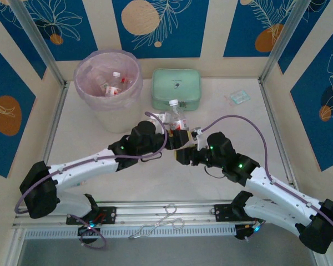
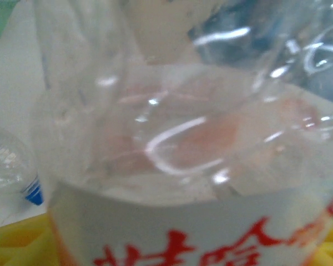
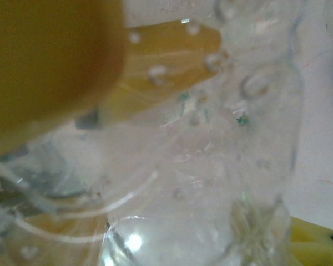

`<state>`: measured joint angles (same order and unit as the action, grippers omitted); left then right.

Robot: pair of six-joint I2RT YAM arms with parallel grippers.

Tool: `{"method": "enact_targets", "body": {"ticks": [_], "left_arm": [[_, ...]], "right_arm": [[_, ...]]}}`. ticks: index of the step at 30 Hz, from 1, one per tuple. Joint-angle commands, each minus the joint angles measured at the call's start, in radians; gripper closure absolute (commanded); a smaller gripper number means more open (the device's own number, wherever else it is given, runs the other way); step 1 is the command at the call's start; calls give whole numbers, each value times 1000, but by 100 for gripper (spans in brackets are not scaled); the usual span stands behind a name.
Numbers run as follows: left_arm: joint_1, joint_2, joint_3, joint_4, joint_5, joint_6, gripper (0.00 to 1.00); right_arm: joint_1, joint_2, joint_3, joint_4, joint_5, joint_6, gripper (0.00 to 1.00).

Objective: Put the plastic bottles in the bin

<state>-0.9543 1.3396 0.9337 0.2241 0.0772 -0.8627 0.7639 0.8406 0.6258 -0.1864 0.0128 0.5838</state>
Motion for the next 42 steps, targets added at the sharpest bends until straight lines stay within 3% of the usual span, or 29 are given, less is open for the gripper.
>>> {"method": "enact_targets", "body": {"ticks": [1, 6, 11, 17, 21, 25, 31, 36, 42], "left_arm": [[-5, 7, 40, 32, -30, -1, 35], [-5, 16, 47, 23, -33, 1, 40], [0, 18, 66, -8, -38, 14, 40], [11, 22, 80, -22, -29, 22, 41], [20, 24, 88, -43, -20, 30, 42], [43, 7, 107, -101, -21, 55, 44], [103, -1, 239, -342, 4, 174, 44], [193, 11, 410, -528, 48, 270, 46], [353, 66, 723, -779, 37, 453, 51]], "right_arm": [[-12, -8, -14, 48, -38, 8, 57], [-20, -7, -19, 36, -51, 8, 50], [-28, -9, 13, -40, -51, -42, 20], [-29, -12, 80, -210, -18, -117, 0], [-41, -49, 110, -284, 7, -146, 1], [-119, -90, 161, -373, -13, -152, 1], [-265, -37, 299, -458, -3, -260, 1], [-411, 73, 391, -347, 8, -122, 1], [-370, 86, 260, -154, 65, -33, 1]]}}
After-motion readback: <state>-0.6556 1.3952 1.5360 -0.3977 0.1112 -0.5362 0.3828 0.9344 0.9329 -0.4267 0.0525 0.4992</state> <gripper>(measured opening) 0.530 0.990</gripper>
